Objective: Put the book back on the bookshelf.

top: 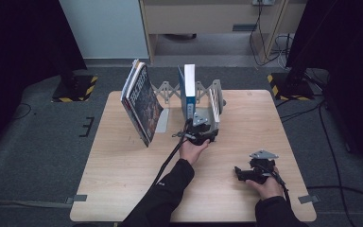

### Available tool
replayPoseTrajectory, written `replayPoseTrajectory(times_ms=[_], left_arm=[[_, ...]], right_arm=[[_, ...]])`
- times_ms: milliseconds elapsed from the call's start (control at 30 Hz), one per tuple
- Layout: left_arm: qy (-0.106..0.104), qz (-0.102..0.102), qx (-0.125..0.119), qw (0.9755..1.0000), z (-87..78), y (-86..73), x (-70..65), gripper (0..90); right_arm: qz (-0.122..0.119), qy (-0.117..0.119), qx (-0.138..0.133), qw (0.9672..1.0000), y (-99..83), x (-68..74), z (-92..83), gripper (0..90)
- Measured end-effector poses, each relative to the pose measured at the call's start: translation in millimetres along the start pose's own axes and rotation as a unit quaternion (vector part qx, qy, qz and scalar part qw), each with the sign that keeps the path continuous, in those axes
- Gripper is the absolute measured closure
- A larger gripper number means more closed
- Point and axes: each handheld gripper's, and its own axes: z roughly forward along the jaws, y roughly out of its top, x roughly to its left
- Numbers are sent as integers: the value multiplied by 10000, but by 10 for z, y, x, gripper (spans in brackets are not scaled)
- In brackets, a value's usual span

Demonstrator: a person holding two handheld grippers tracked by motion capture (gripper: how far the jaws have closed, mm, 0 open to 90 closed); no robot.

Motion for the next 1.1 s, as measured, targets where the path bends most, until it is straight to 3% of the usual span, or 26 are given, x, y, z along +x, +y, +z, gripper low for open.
replayPoseTrajectory(times_ms=[67,233,433,533,667,967,1100], left_arm=[[-32,117,22,9999,-86,-13,-7,536],[-62,167,95,9998,-342,-19,36,499],[61,357,299,9989,-703,-64,169,451],[2,293,406,9987,-899,-150,248,435],[93,325,599,9976,-1162,-373,362,404],[402,-33,952,9946,-1618,-847,692,334],[459,-418,1053,9925,-1801,-1033,847,285]], right_arm=[[0,1,0,10000,0,0,0,5],[0,0,0,10000,0,0,0,5],[1,1,-1,10000,0,0,0,5],[1,0,-1,10000,0,0,0,5],[-8,-1,-6,10000,-1,0,0,5],[-16,-11,-10,10000,-2,0,1,5],[-8,-20,-9,10000,-3,2,-1,5]])
